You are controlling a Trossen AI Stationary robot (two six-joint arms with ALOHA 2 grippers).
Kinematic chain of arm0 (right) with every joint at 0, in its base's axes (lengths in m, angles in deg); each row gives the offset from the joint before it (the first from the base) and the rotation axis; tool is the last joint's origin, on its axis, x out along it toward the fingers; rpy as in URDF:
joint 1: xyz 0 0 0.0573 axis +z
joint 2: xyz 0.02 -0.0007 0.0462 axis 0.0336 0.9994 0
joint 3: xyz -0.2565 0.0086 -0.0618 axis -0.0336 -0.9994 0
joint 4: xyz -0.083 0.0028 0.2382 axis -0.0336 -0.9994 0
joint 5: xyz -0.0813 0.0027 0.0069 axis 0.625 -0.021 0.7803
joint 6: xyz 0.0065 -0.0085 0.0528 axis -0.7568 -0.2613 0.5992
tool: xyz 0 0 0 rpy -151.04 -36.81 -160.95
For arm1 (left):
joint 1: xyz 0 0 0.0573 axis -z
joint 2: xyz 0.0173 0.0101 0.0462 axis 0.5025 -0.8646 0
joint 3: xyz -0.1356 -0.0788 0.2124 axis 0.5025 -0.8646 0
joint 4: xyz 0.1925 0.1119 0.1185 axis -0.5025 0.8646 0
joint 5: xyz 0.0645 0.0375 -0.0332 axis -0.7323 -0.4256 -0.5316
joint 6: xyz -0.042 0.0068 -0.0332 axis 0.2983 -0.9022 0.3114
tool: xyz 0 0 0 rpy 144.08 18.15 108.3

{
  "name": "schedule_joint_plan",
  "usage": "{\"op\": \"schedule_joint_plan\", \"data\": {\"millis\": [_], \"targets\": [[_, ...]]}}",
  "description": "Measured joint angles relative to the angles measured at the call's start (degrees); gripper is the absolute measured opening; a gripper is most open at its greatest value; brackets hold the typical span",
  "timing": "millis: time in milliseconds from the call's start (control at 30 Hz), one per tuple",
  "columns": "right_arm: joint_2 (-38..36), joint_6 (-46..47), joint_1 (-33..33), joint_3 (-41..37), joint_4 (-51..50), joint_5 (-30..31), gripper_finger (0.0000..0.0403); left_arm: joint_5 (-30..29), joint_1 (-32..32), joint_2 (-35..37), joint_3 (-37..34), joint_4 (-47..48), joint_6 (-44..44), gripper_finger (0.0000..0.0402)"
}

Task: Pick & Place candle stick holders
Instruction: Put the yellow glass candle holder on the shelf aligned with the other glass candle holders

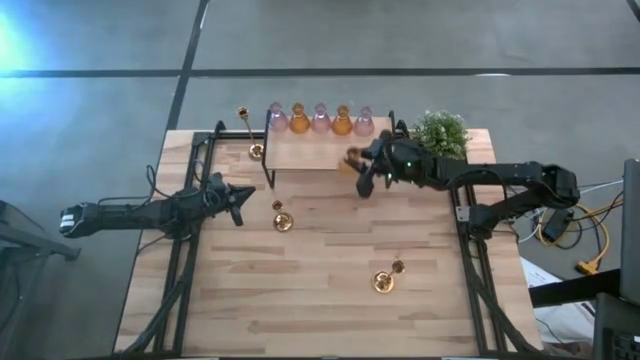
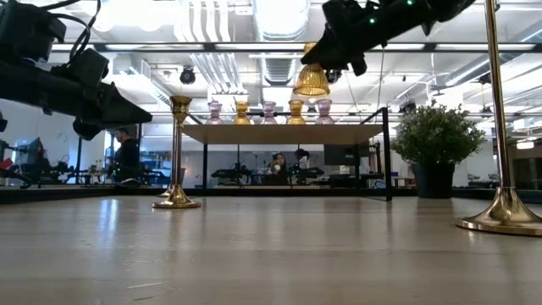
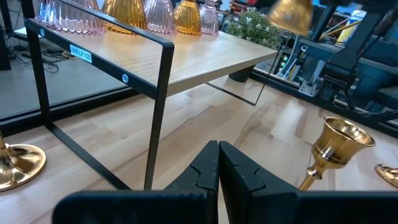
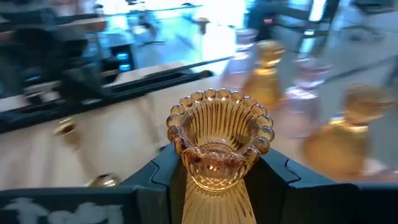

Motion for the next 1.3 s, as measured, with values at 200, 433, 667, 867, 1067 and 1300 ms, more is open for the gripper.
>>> {"op": "schedule_joint_plan", "data": {"millis": [200, 433, 667, 867, 1067, 1300], "targets": [[1.98, -0.67, -2.15, 3.85, -4.89, 7.43, 0.0122, -0.01, -0.01, 0.00, 0.00, 0.00, 0.00, 0.0014], [4.57, -0.69, -3.63, 0.37, 1.27, 8.71, 0.0120, -0.01, 0.00, 0.00, 0.00, -0.02, 0.00, 0.0014], [4.69, -0.98, -4.25, -5.08, 6.85, 15.68, 0.0121, -0.01, -0.01, -0.02, 0.02, -0.02, 0.00, 0.0014], [4.58, 0.31, -5.54, -5.80, 6.86, 16.10, 0.0124, -0.01, 0.02, -0.02, 0.00, 0.04, 0.00, 0.0014], [4.45, 3.02, -7.50, -5.90, 5.43, 16.34, 0.0120, 0.02, 0.01, -0.02, 0.01, 0.09, 0.00, 0.0014], [4.39, 3.65, -8.93, -5.90, 5.01, 16.29, 0.0125, 0.01, 0.00, -0.02, 0.01, 0.10, 0.00, 0.0014]]}}
